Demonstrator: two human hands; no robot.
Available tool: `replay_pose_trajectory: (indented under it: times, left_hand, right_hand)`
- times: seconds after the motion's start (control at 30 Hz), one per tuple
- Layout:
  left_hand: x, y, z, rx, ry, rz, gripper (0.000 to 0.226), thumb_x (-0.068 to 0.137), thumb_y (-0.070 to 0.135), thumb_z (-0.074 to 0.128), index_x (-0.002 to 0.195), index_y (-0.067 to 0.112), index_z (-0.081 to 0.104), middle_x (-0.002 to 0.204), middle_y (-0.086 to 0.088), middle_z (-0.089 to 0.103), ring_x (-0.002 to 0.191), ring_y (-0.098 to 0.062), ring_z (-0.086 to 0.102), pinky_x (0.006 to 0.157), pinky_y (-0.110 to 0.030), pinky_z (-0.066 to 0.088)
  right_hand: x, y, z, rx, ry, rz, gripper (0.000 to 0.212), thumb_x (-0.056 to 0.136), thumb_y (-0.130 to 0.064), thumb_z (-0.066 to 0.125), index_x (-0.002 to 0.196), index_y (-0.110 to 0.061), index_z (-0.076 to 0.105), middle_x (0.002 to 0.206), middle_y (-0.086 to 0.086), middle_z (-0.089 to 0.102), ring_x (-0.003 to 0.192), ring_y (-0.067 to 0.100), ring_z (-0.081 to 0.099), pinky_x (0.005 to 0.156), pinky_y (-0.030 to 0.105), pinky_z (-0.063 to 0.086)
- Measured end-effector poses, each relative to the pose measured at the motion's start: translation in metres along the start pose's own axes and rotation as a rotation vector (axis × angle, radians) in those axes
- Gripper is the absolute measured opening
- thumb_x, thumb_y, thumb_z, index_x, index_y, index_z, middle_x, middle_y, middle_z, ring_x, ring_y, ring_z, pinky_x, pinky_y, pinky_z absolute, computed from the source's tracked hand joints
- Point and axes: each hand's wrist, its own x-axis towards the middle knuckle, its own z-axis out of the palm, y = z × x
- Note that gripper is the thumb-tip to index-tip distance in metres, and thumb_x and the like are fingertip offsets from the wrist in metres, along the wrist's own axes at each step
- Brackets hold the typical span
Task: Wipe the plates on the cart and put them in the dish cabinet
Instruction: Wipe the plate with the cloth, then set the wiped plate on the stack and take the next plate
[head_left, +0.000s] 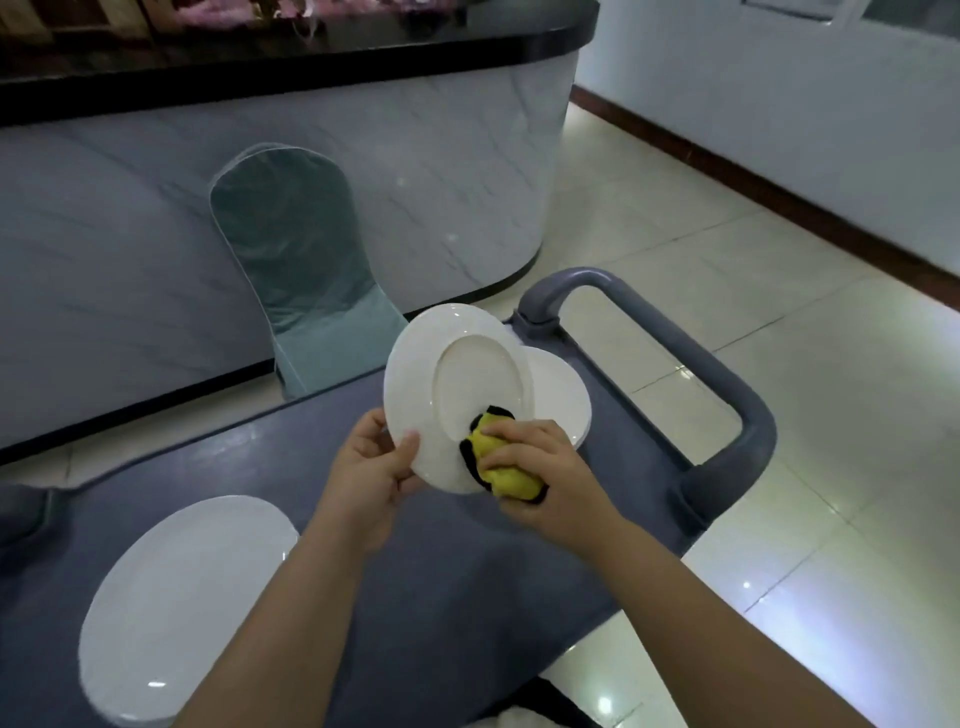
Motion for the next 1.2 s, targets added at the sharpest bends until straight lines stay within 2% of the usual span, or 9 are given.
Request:
replay_pose_trajectory:
  times: [0.13, 0.27, 0.43, 0.53, 0.63, 0.7, 0.9, 1.03, 1.2]
  left_hand:
    - [0.027, 0.019, 0.017, 0.317, 0.058, 0.179, 0.023, 0.095, -0.001, 0.055, 0.088, 0.02, 0.059, 0.085, 0.001, 0.066, 0.078, -0.015, 0.061, 0.065, -0.031, 0.056]
    - [0.065, 0.027, 0.045, 0.79, 0.074, 0.467, 0.03, 0.09, 0.002, 0.053, 0.077, 0.028, 0.059, 0.069, 0.015, 0.058, 0.066, -0.01, 0.052, 0.061, -0.027, 0.042]
    - [0.086, 0.01, 0.076, 1.365, 0.039, 0.76, 0.041, 0.084, 0.001, 0.047, 0.113, 0.026, 0.064, 0.095, 0.001, 0.066, 0.087, -0.028, 0.059, 0.066, -0.03, 0.034]
    - [0.094, -0.006, 0.078, 1.471, -0.04, 0.89, 0.045, 0.078, -0.005, 0.053, 0.117, 0.015, 0.066, 0.106, -0.008, 0.069, 0.09, -0.035, 0.063, 0.064, -0.03, 0.032]
    - [0.097, -0.019, 0.074, 1.597, -0.171, 0.947, 0.042, 0.06, -0.013, 0.067, 0.095, 0.008, 0.072, 0.078, -0.011, 0.07, 0.064, -0.034, 0.065, 0.048, -0.033, 0.045]
    - [0.096, -0.029, 0.069, 1.687, -0.268, 0.98, 0.042, 0.051, -0.011, 0.072, 0.087, 0.011, 0.071, 0.065, -0.008, 0.065, 0.054, -0.031, 0.062, 0.042, -0.028, 0.04]
    - [0.092, -0.078, 0.05, 1.771, -0.531, 0.885, 0.046, 0.042, -0.005, 0.084, 0.08, 0.017, 0.069, 0.068, -0.001, 0.057, 0.06, -0.024, 0.056, 0.046, -0.026, 0.028]
    - [0.094, -0.105, 0.041, 1.706, -0.511, 0.846, 0.044, 0.046, -0.008, 0.08, 0.08, 0.017, 0.068, 0.071, -0.003, 0.055, 0.06, -0.026, 0.051, 0.051, -0.03, 0.037]
    - [0.089, -0.115, 0.037, 1.741, -0.398, 0.866, 0.032, 0.058, 0.012, 0.088, 0.08, 0.022, 0.067, 0.076, 0.001, 0.057, 0.068, -0.025, 0.053, 0.061, -0.032, 0.036]
  right_hand:
    - [-0.029, 0.016, -0.019, 0.074, 0.204, 0.319, 0.037, 0.067, -0.012, 0.066, 0.1, -0.028, 0.072, 0.123, -0.026, 0.058, 0.115, -0.002, 0.051, 0.099, 0.011, 0.035]
    - [-0.042, 0.017, -0.037, 0.056, 0.34, 0.393, 0.042, 0.069, -0.006, 0.066, 0.098, -0.036, 0.07, 0.121, -0.019, 0.062, 0.119, 0.008, 0.055, 0.101, 0.023, 0.042]
    - [-0.053, 0.012, -0.047, 0.02, 0.378, 0.421, 0.049, 0.07, -0.009, 0.067, 0.106, -0.041, 0.063, 0.123, -0.028, 0.059, 0.121, 0.01, 0.055, 0.103, 0.034, 0.044]
    - [-0.059, 0.011, -0.047, 0.02, 0.386, 0.439, 0.048, 0.07, -0.01, 0.067, 0.106, -0.041, 0.064, 0.123, -0.024, 0.059, 0.12, 0.012, 0.056, 0.102, 0.042, 0.045]
    - [-0.065, 0.012, -0.047, 0.015, 0.388, 0.463, 0.044, 0.069, -0.011, 0.067, 0.103, -0.039, 0.067, 0.122, -0.025, 0.059, 0.118, 0.011, 0.056, 0.101, 0.04, 0.046]
    - [-0.067, 0.013, -0.047, 0.025, 0.384, 0.48, 0.042, 0.069, -0.01, 0.068, 0.098, -0.041, 0.068, 0.121, -0.028, 0.058, 0.117, 0.009, 0.056, 0.101, 0.037, 0.046]
    - [-0.066, 0.014, -0.041, 0.038, 0.348, 0.535, 0.043, 0.071, -0.012, 0.069, 0.1, -0.044, 0.063, 0.117, -0.023, 0.061, 0.116, 0.007, 0.054, 0.1, 0.034, 0.046]
    - [-0.066, 0.015, -0.033, 0.059, 0.339, 0.573, 0.041, 0.072, -0.017, 0.067, 0.1, -0.046, 0.061, 0.119, -0.016, 0.06, 0.115, 0.008, 0.055, 0.098, 0.03, 0.047]
    - [-0.06, 0.009, -0.023, 0.049, 0.321, 0.526, 0.047, 0.073, 0.0, 0.07, 0.098, -0.04, 0.064, 0.113, -0.021, 0.061, 0.109, 0.0, 0.056, 0.091, 0.009, 0.042]
